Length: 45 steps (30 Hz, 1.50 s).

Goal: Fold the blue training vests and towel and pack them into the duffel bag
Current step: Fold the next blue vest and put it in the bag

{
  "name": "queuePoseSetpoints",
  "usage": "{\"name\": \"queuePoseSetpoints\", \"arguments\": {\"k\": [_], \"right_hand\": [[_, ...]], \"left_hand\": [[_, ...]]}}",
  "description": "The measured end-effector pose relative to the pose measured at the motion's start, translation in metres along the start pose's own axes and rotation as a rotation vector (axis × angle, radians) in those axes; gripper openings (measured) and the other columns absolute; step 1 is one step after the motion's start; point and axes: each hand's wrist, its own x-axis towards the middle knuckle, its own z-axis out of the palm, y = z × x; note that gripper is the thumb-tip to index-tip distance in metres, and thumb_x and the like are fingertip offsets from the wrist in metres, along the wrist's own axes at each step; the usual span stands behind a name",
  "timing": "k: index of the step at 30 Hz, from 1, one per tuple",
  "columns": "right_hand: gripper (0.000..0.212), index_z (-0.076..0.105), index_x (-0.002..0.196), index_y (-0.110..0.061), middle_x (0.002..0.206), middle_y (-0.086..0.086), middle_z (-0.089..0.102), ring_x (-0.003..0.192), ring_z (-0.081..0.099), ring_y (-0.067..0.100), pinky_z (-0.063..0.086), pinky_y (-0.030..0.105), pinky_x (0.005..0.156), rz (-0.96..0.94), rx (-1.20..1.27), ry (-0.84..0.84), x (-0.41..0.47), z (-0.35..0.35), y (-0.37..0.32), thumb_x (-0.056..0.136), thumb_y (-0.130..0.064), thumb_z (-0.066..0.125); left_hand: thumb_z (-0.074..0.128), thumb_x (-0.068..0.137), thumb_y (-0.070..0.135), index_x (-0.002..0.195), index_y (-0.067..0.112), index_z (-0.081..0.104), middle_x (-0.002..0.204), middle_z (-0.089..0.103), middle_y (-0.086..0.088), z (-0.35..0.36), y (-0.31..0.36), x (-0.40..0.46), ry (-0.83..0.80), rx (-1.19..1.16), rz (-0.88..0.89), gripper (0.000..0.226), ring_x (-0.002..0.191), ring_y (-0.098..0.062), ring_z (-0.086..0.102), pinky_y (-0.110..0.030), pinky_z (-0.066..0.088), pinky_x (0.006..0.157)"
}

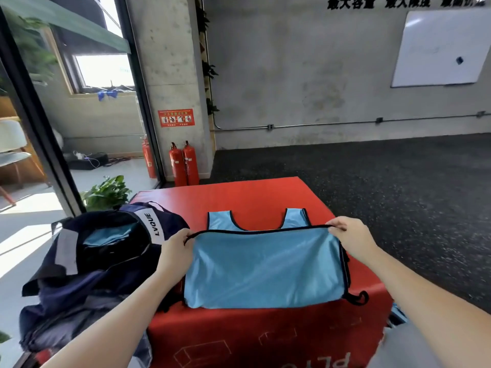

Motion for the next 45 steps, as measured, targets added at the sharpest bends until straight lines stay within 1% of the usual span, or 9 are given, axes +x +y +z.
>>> {"name": "queuePoseSetpoints", "arguments": {"k": [2, 8, 11, 15, 18, 32, 37, 42, 45], "right_hand": [[0.016, 0.075, 0.101, -0.017, 0.099, -0.002, 0.072, 0.101, 0.065, 0.017, 0.048, 0.033, 0.092, 0.009, 0.002, 0.028, 0.012, 0.019, 0.014, 0.093, -0.008, 0.066], [0.015, 0.075, 0.102, -0.018, 0.095, -0.011, 0.07, 0.095, 0.065, 0.009, 0.045, 0.026, 0.088, -0.016, -0.021, 0.008, 0.045, 0.061, 0.048, 0.093, -0.009, 0.067], [0.012, 0.075, 0.102, -0.017, 0.095, -0.008, 0.072, 0.094, 0.065, 0.009, 0.046, 0.025, 0.087, -0.002, -0.043, -0.021, 0.058, 0.076, 0.068, 0.093, -0.011, 0.07], [0.005, 0.075, 0.096, -0.021, 0.091, -0.009, 0.07, 0.092, 0.064, 0.009, 0.043, 0.023, 0.083, 0.046, -0.13, -0.085, 0.067, 0.086, 0.083, 0.092, -0.02, 0.072], [0.005, 0.074, 0.094, -0.022, 0.09, -0.009, 0.071, 0.09, 0.064, 0.01, 0.045, 0.025, 0.082, 0.048, -0.184, -0.098, 0.07, 0.087, 0.084, 0.093, -0.026, 0.071], [0.002, 0.076, 0.086, -0.03, 0.087, -0.015, 0.072, 0.09, 0.064, 0.0, 0.046, 0.025, 0.081, 0.071, -0.18, -0.243, 0.03, 0.058, 0.08, 0.087, -0.03, 0.078], [0.006, 0.078, 0.082, -0.032, 0.079, -0.021, 0.073, 0.084, 0.065, -0.005, 0.04, 0.005, 0.071, 0.038, -0.063, -0.148, 0.037, 0.044, 0.064, 0.083, -0.027, 0.082], [0.005, 0.078, 0.089, -0.028, 0.086, -0.018, 0.073, 0.088, 0.065, -0.003, 0.041, 0.011, 0.074, 0.025, -0.024, -0.136, 0.056, 0.05, 0.051, 0.085, -0.028, 0.08], [0.01, 0.075, 0.089, -0.029, 0.087, -0.016, 0.071, 0.088, 0.063, -0.003, 0.041, 0.012, 0.07, 0.066, -0.127, -0.167, 0.071, 0.059, 0.058, 0.085, -0.037, 0.079]], "left_hand": [[0.048, 0.097, 0.005, 0.103, 0.024, 0.067, 0.091, 0.07, 0.008, 0.015, -0.009, 0.006, 0.001, -0.001, -0.025, 0.027, 0.079, -0.002, 0.06, -0.006, 0.041, 0.063], [0.046, 0.095, 0.001, 0.111, 0.019, 0.069, 0.099, 0.069, 0.006, 0.058, -0.037, 0.037, -0.023, 0.048, -0.064, 0.033, 0.091, -0.011, 0.06, -0.008, 0.039, 0.071], [0.048, 0.097, 0.007, 0.107, 0.021, 0.066, 0.093, 0.067, 0.006, 0.075, -0.054, 0.048, -0.048, 0.109, -0.105, 0.025, 0.079, -0.005, 0.058, -0.011, 0.038, 0.064], [0.053, 0.098, 0.022, 0.106, 0.017, 0.066, 0.092, 0.069, -0.002, 0.09, -0.071, 0.058, -0.077, 0.27, -0.133, 0.015, 0.081, -0.022, 0.058, -0.031, 0.043, 0.071], [0.055, 0.098, 0.031, 0.105, 0.018, 0.067, 0.092, 0.071, -0.005, 0.093, -0.071, 0.063, -0.077, 0.346, -0.125, 0.019, 0.082, -0.028, 0.06, -0.036, 0.047, 0.071], [0.054, 0.094, 0.032, 0.081, 0.022, 0.059, 0.073, 0.061, 0.004, 0.066, -0.059, 0.02, -0.182, 0.53, -0.106, 0.017, 0.068, -0.022, 0.055, -0.032, 0.044, 0.057], [0.059, 0.095, 0.037, 0.092, 0.029, 0.065, 0.077, 0.064, 0.008, 0.051, -0.051, 0.026, -0.05, 0.402, -0.111, 0.011, 0.074, -0.022, 0.052, -0.034, 0.043, 0.068], [0.055, 0.097, 0.038, 0.103, 0.031, 0.066, 0.083, 0.068, 0.011, 0.055, -0.044, 0.043, -0.007, 0.355, -0.131, 0.014, 0.077, -0.017, 0.057, -0.035, 0.045, 0.068], [0.055, 0.098, 0.031, 0.117, 0.027, 0.065, 0.102, 0.069, 0.007, 0.069, -0.046, 0.053, -0.055, 0.409, -0.109, 0.022, 0.09, -0.019, 0.057, -0.036, 0.046, 0.072]]}}
